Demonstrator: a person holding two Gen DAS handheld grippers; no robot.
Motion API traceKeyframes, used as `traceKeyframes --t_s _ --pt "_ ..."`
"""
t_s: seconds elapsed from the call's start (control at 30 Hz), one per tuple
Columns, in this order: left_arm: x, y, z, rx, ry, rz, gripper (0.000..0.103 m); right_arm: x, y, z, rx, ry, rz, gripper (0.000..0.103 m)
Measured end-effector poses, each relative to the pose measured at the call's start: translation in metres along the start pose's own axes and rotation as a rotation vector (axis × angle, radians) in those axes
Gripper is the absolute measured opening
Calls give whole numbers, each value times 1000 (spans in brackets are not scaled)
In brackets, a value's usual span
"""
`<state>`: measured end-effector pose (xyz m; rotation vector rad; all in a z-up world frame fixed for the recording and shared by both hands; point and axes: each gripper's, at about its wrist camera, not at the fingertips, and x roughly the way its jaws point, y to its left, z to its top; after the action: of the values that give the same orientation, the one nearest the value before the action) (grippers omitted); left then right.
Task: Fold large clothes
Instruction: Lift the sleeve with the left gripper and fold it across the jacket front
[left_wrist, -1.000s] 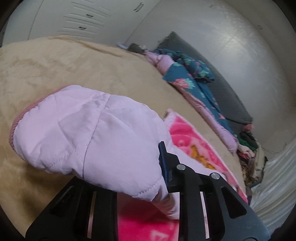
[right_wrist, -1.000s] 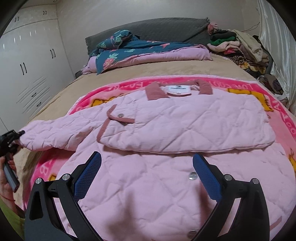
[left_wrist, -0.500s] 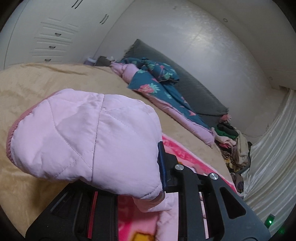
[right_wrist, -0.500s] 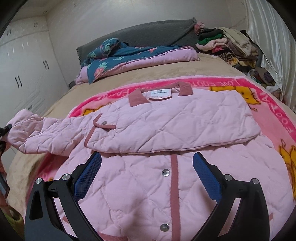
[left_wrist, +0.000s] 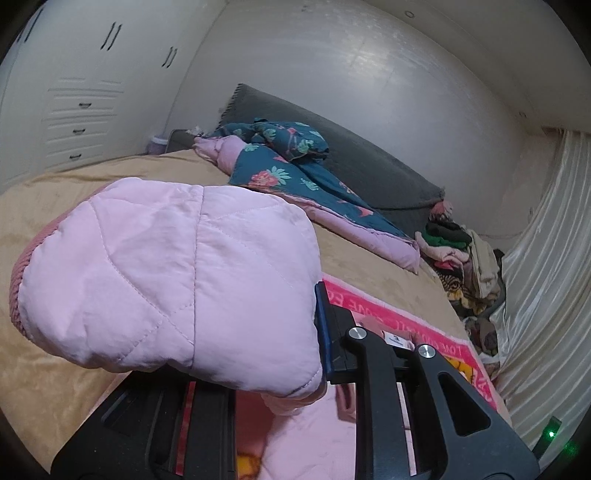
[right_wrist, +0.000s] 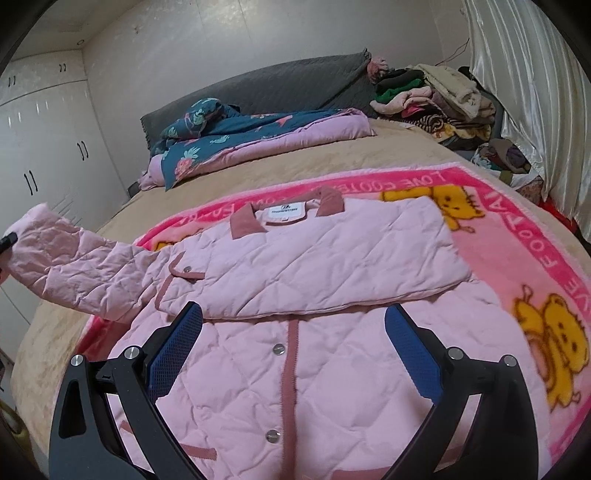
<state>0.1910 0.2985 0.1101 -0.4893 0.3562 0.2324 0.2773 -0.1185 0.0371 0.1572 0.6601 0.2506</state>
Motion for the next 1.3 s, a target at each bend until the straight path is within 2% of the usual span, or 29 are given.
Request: traceKeyframes --t_s 0.33,0.53,0.73,0.93,1.3 --pt "15 -67 -10 104 30 1 12 -17 -26 -1 -6 -5 -12 98" --pt "23 -93 -19 128 49 -6 12 -21 -44 -4 22 2 8 98" --pt "34 -119 -29 170 64 -9 12 -27 -65 -5 31 -11 -12 98" --pt "46 -148 -43 219 87 -27 12 -31 -89 -8 61 -7 -7 98" --pt "66 -198 -77 342 135 -76 12 -40 -126 -11 111 -21 -48 98"
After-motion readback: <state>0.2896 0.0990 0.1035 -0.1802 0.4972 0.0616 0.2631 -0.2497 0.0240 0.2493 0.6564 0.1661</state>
